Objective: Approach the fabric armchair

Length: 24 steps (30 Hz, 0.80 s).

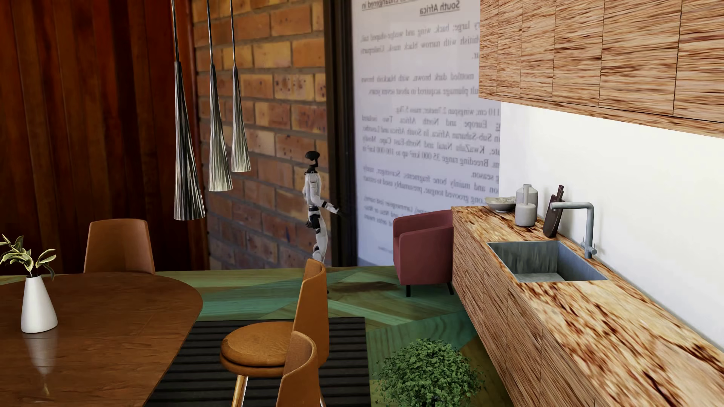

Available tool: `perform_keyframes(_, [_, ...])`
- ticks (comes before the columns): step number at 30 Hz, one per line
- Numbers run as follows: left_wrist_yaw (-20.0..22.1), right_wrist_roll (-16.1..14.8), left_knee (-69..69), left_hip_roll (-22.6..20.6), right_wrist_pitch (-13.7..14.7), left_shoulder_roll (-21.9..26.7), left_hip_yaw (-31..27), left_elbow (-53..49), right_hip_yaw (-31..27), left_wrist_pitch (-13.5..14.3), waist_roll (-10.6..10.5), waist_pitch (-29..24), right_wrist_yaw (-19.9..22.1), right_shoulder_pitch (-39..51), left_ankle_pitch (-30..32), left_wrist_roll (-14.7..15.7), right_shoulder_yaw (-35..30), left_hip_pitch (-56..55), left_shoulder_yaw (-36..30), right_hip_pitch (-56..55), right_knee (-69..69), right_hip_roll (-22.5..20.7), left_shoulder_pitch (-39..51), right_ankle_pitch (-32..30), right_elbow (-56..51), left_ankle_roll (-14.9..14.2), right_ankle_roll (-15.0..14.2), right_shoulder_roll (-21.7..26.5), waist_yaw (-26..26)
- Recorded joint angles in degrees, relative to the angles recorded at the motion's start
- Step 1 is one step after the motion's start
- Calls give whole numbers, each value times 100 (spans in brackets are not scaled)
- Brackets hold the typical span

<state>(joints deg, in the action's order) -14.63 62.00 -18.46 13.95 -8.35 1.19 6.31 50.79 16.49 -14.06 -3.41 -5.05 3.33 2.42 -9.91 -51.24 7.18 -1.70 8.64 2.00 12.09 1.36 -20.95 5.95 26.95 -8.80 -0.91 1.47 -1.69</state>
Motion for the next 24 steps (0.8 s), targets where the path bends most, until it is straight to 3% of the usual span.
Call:
perform_keyframes(1, [358,-211,12,-7,-36,-67,-1,-222,33,49,-8,15,179,-80,29,-120,89,11,67,16,27,17,-92,28,-33,-3,-17,-90,34])
perform_keyframes(3, [772,-537,70,-60,-237,-84,-56,-494,145,141,-8,50,39,-281,70,-468,187,36,-40,54,95,82,-22,85,119,16,-59,-167,93])
perform_keyframes(4, [844,-437,152,-92,-421,-93,-113,-592,212,146,-3,69,-90,-383,87,-544,131,74,-57,98,89,105,103,92,294,17,-73,-122,110])
perform_keyframes(7, [874,303,453,-146,-1116,-132,-311,-1100,474,233,21,115,-319,-596,178,-513,-72,248,-114,314,-39,119,497,18,1318,-9,-106,-93,99])
perform_keyframes(8, [946,381,511,-154,-1277,-85,-388,-1255,554,289,29,128,-515,-672,194,-576,8,287,-222,373,-51,117,653,15,1696,-10,-118,-127,89])
perform_keyframes(10, [1019,502,564,-181,-1411,-68,-550,-1546,735,499,50,149,-1090,-943,193,-292,108,339,-229,490,-58,131,927,59,2152,-12,-138,-161,77])
perform_keyframes(13, [1159,659,398,-315,-1218,-56,-841,-1923,1052,734,104,153,-1344,-1518,147,130,261,262,-371,697,-106,218,1211,197,2068,8,-184,-210,47])
perform_keyframes(17, [1238,845,72,-662,-1111,-23,-1246,-2119,1474,755,168,122,-1387,-1788,189,265,451,-7,-633,808,-83,471,1207,304,2056,60,-246,-146,23])
perform_keyframes(20, [1275,1168,-20,-863,-876,-14,-1490,-1938,1717,566,167,73,-1511,-1473,253,296,265,-209,-556,735,26,629,1007,358,1972,77,-261,46,40])
perform_keyframes(24, [1164,1151,172,-926,-568,49,-1681,-1218,1898,50,127,27,-968,-820,170,231,52,-243,-325,709,-28,633,640,432,1723,60,-228,102,70])
